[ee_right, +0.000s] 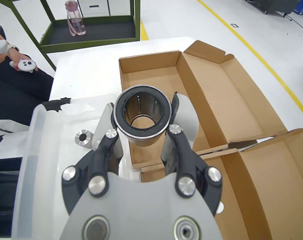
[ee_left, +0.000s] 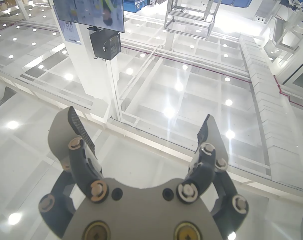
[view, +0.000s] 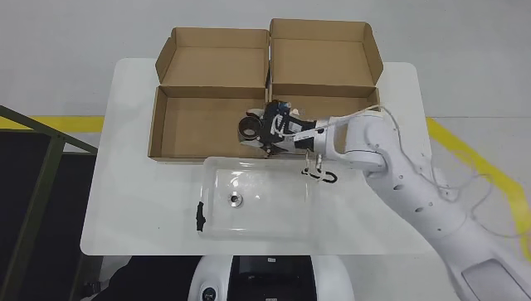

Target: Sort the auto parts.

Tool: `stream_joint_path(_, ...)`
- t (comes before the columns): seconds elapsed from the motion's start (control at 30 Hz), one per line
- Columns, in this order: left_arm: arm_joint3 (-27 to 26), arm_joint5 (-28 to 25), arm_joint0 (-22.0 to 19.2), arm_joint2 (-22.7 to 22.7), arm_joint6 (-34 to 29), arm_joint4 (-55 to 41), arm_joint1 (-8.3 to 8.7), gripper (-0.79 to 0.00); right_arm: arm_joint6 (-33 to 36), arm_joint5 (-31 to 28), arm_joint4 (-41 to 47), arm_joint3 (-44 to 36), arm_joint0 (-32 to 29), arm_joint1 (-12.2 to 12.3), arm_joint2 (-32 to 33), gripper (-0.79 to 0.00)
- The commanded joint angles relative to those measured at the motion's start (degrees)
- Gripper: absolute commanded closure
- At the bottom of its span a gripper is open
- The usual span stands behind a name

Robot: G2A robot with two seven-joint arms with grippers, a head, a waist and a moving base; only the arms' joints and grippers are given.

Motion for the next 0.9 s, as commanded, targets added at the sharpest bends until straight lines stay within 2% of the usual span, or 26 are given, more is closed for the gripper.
stream_joint_path(0.0,0.0,0.0,0.0,0.0,0.0,0.0,0.0,-0.785,-0.1,1.0,-0.8,2.0,1.2,-0.7,-1.6,0.0)
stream_joint_path(0.33,0.0,0.0,0.0,0.0,0.0,0.0,0.0,-0.785,1.4,5.3,-4.0,8.7,5.3,-4.3,-7.4,0.0)
stream_joint_path(0.87,0.0,0.0,0.0,0.0,0.0,0.0,0.0,-0.785,6.6,8.2,-3.6,16.1,8.6,-8.6,-11.8,0.0)
